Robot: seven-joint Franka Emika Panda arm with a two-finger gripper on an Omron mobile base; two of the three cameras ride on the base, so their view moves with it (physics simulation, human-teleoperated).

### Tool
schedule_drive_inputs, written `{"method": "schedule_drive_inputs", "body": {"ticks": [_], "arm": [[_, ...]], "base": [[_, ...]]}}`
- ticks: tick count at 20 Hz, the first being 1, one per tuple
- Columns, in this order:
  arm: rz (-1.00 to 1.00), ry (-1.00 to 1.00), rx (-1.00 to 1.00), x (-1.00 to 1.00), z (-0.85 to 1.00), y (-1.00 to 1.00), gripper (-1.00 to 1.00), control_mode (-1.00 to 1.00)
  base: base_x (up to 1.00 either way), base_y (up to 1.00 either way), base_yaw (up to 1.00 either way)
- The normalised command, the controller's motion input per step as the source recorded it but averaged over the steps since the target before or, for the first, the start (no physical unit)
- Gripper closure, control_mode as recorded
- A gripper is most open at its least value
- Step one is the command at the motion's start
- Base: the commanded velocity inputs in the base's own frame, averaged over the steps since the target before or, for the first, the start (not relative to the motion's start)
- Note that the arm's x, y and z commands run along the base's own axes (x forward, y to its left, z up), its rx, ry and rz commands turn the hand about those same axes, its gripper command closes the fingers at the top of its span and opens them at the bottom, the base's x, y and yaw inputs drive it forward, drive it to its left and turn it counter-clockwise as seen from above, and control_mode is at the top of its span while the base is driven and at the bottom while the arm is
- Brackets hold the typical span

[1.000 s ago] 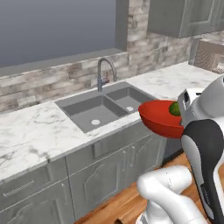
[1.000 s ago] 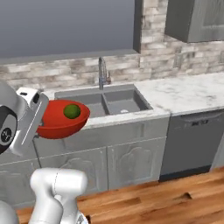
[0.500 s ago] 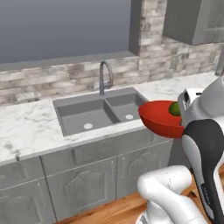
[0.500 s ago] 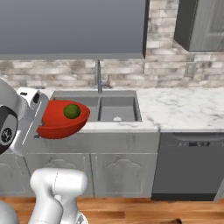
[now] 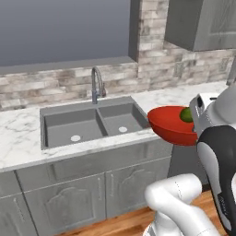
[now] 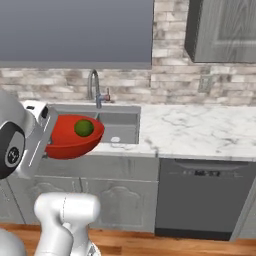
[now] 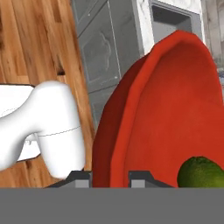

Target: Pick the lime from the cabinet and place it in the bowl. Then pick the bowl and place it in the sink. Then turn on the sink facuet.

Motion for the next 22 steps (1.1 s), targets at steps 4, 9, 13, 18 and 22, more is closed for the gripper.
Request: {"method": "schedule_drive_inputs", "body": {"ticks": [4, 9, 13, 18, 22], "arm": [[0.00, 0.00, 0.00, 0.00, 0.00, 0.00, 1.00, 1.00], [0.00, 0.00, 0.00, 0.00, 0.00, 0.00, 1.00, 1.00], [0.00, 0.00, 0.00, 0.00, 0.00, 0.00, 1.00, 1.00], [0.00, 0.00, 0.00, 0.00, 0.00, 0.00, 1.00, 1.00], [0.00, 0.00, 0.00, 0.00, 0.00, 0.00, 1.00, 1.00]], "base": [[0.54, -0.03, 0.00], [0.76, -0.04, 0.10], [0.75, -0.13, 0.17], [0.69, -0.02, 0.13], [0.49, -0.13, 0.09]]}}
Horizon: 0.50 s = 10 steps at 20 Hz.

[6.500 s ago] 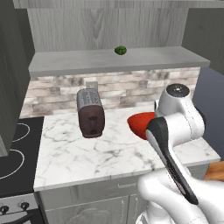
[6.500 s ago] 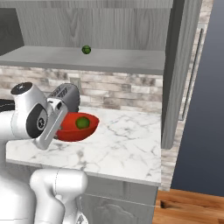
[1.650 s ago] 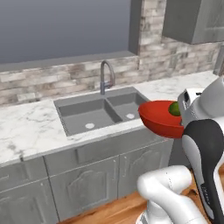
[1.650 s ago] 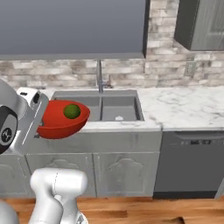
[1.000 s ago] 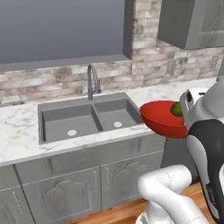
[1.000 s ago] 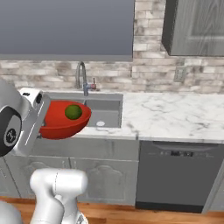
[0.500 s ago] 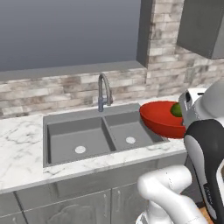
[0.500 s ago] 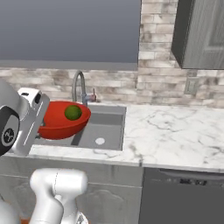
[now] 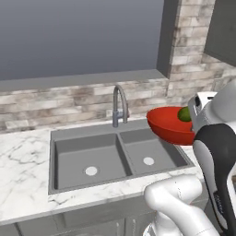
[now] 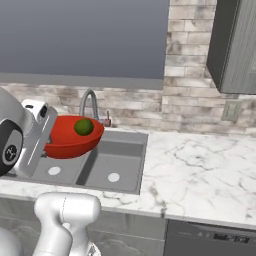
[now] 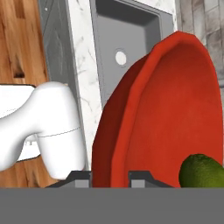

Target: Pick the lime from the cabinet and place it in the bowl. Then pick the bowl and place it in the sink. Then turn on the sink facuet.

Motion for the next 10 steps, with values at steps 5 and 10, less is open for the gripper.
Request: {"method": "schedule_drive_inputs", "body": {"ticks": [5, 10], "arm": [[0.00, 0.00, 0.00, 0.00, 0.00, 0.00, 1.00, 1.00], [0.00, 0.00, 0.00, 0.00, 0.00, 0.00, 1.00, 1.00]], "base": [[0.13, -0.10, 0.08], [0.00, 0.00, 0.02]]}}
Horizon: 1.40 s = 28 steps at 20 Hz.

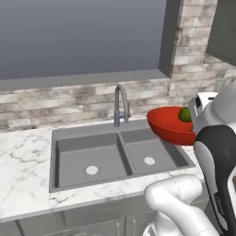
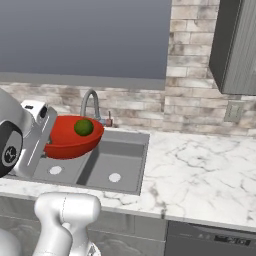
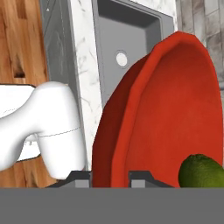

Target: Pick the lime from the cabinet and place it in the bowl. Then pick the bowl and place it in the sink. Then turn on the sink facuet.

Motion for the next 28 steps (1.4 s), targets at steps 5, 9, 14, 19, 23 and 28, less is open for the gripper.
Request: {"method": "schedule_drive_inputs", "body": {"ticks": [5, 9, 14, 19, 23, 28], "arm": [[0.00, 0.00, 0.00, 0.00, 0.00, 0.00, 1.00, 1.00], [0.00, 0.00, 0.00, 0.00, 0.00, 0.00, 1.00, 1.00], [-0.08, 0.00, 0.00, 0.00, -0.16, 0.28, 1.00, -1.00], [-0.23, 0.00, 0.02, 0.11, -0.47, 0.99, 1.00, -1.00], [-0.33, 0.00, 0.07, 0.25, -0.44, 1.00, 1.00, -1.00], [-0.29, 0.00, 0.10, 0.54, -0.54, 0.88, 1.00, -1.00]], "base": [[0.00, -0.03, 0.00], [0.00, -0.05, 0.00], [0.00, 0.00, 0.00], [0.00, 0.00, 0.00], [0.00, 0.00, 0.00], [0.00, 0.00, 0.00]]}}
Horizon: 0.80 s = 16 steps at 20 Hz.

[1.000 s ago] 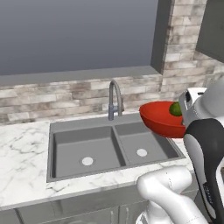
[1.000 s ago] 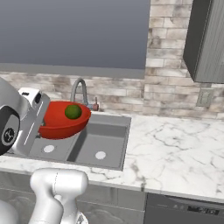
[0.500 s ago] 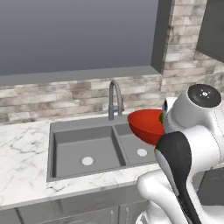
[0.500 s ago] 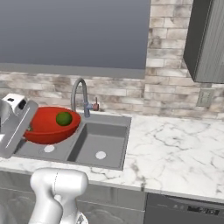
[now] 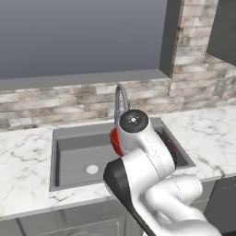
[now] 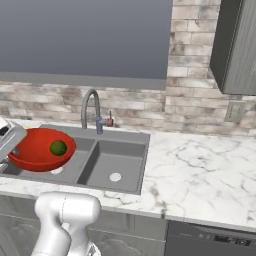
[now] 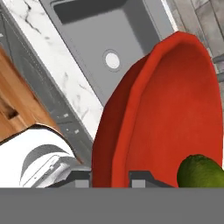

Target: Pick the lime from the cabinet and place it in the bowl. Then pick the bowl and place it in the sink. Then turn on the sink facuet.

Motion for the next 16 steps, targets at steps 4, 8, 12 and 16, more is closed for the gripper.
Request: {"method": "schedule_drive_inputs", "body": {"ticks": [4, 8, 12, 16], "arm": [[-0.19, 0.00, 0.17, 0.68, -0.78, 0.68, 1.00, -1.00], [-0.16, 0.00, 0.15, 0.87, -0.73, 0.58, 1.00, -1.00], [-0.16, 0.00, 0.11, 1.00, -0.63, 0.53, 1.00, -1.00], [-0.12, 0.00, 0.07, 1.00, -0.68, 0.52, 1.00, -1.00]], "base": [[0.00, 0.00, 0.00], [0.00, 0.00, 0.00], [0.00, 0.00, 0.00], [0.00, 0.00, 0.00]]}}
